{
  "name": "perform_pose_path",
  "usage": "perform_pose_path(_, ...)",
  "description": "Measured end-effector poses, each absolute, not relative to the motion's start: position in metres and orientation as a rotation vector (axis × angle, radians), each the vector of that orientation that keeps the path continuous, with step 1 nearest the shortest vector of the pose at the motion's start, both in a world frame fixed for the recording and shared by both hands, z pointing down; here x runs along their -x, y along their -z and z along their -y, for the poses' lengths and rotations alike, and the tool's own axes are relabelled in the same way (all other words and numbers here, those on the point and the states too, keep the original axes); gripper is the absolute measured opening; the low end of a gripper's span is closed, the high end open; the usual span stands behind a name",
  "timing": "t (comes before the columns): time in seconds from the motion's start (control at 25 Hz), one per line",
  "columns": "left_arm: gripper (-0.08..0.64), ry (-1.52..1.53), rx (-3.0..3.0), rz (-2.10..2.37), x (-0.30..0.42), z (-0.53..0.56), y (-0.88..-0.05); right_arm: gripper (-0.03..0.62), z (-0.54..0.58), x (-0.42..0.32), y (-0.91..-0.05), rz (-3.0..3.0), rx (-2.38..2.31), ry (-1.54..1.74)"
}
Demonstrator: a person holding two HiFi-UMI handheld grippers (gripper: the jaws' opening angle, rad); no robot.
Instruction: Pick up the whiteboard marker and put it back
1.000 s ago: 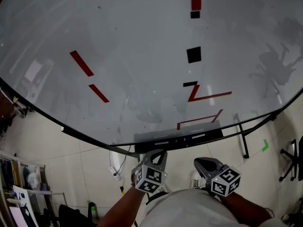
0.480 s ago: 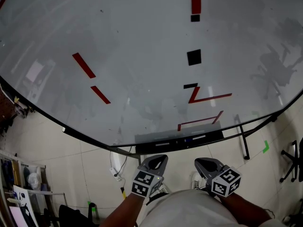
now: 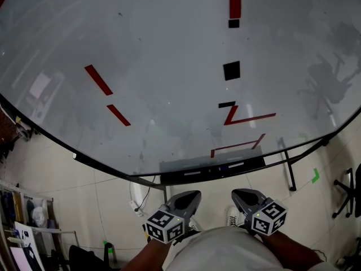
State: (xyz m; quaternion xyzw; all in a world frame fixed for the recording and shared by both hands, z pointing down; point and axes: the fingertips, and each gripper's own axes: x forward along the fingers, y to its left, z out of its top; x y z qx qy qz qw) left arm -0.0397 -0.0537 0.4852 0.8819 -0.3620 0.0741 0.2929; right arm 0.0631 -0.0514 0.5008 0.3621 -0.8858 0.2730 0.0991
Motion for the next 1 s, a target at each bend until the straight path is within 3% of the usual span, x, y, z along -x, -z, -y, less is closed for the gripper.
perform_pose_path(1.0,0.015,-0.189,-2.423,0.864,0.057,0.024,-0.487,0.002,0.028,-0.038,-0.481,2.621,-1.119,-0.813)
